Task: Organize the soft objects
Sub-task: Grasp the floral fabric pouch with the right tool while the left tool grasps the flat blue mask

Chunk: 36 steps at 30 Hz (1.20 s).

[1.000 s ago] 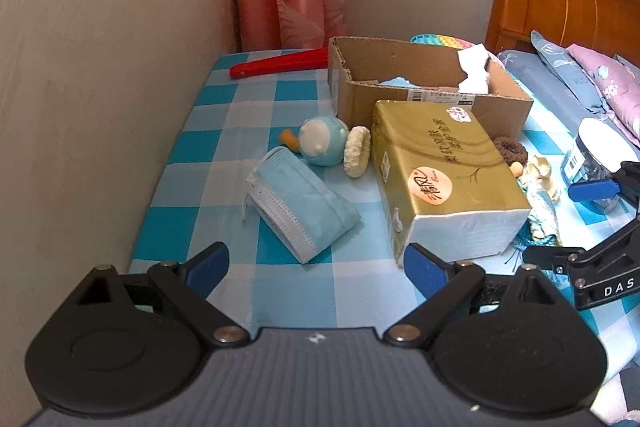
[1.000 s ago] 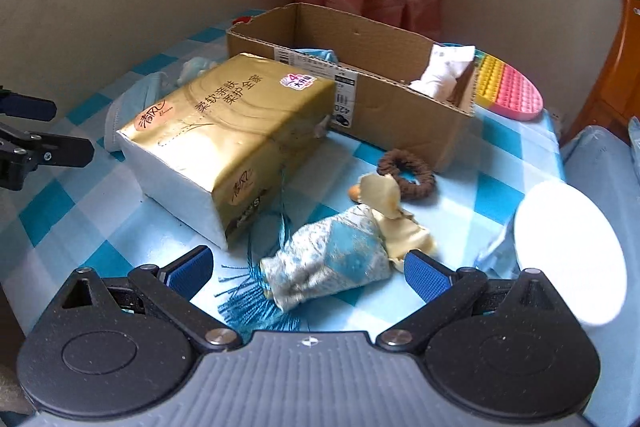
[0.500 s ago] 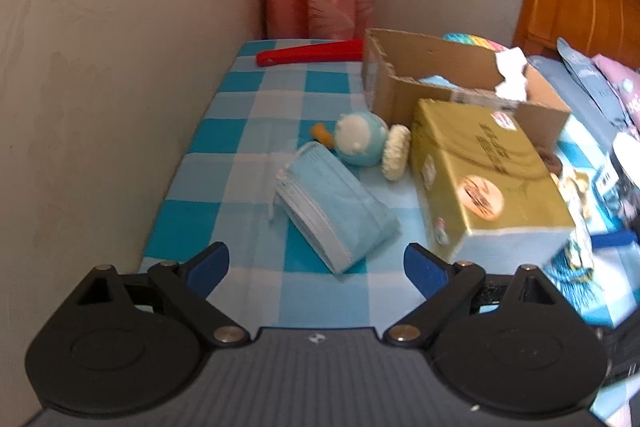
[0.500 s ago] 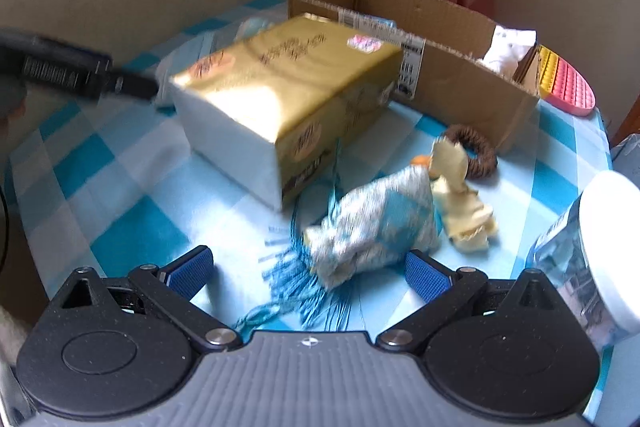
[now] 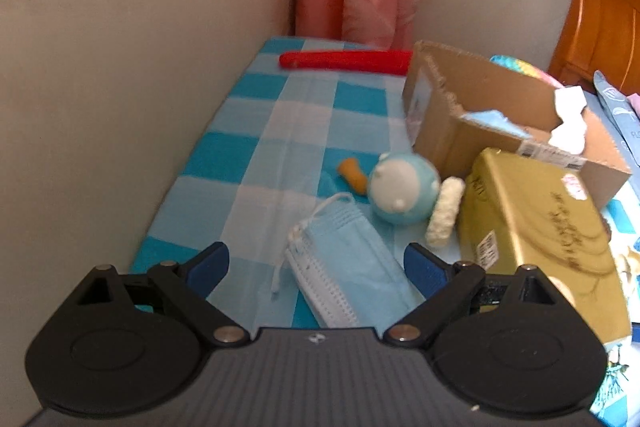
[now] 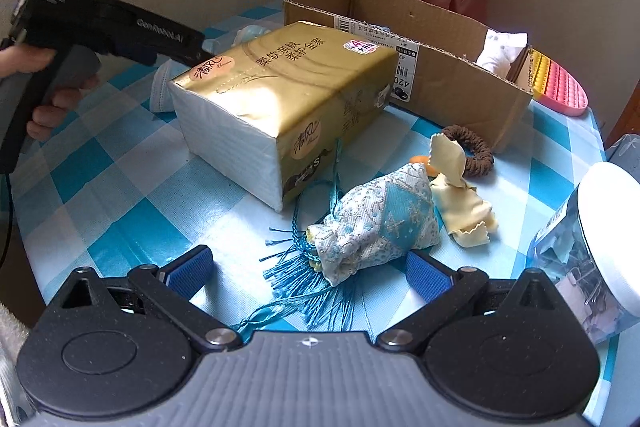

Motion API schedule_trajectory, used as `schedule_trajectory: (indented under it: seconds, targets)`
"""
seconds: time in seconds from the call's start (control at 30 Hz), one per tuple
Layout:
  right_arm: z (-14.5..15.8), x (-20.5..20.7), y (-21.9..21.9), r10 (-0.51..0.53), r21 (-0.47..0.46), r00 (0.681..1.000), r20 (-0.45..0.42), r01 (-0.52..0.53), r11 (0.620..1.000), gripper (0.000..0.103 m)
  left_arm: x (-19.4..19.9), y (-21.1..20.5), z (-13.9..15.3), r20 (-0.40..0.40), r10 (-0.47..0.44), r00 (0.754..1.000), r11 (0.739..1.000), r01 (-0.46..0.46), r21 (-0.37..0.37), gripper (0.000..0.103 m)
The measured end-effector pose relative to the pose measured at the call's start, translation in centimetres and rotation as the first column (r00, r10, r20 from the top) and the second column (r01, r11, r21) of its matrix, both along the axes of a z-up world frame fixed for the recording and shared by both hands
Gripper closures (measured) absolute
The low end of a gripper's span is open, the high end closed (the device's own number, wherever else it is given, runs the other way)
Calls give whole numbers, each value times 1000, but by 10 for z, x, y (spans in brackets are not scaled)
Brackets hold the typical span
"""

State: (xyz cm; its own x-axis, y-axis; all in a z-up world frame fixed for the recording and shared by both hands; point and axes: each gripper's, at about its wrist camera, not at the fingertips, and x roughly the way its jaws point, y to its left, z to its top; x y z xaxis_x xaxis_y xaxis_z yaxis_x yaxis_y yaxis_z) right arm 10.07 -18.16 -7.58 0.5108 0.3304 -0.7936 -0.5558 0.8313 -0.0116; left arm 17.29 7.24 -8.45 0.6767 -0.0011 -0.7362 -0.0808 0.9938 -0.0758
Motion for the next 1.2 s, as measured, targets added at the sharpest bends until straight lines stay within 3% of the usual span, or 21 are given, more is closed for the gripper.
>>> schedule_trajectory:
  seconds: [0.27,0.5,0.77,0.9,1.0,1.2]
  targets:
    - [0,-1,-1,-1,4,1000,6,1,1000,0,-24,13,-6,-55,33,998,998,-30,55,9]
    - [1,-1,-1,-8,2,1000,4,8,1000,0,-23,-3,-8,-34,-23,999,996,26,91,10]
    - [5,7,-12,-30,7,999,12,30,1000,0,-23,-3,-12,-27,-24,999,998,25,56,10]
    - [10,16,-11,23,20,999,26,-24,1000,0,-23,-3,-12,-24,-23,999,998,25,56,10]
    - [11,25,-6,54,-21,997,51,-53,998,0,-23,-3,-12,-23,-22,1000,998,23,56,10]
    - [5,35,2,98,-52,995,22,-97,994,0,-23,-3,-12,-22,-25,999,998,26,55,10]
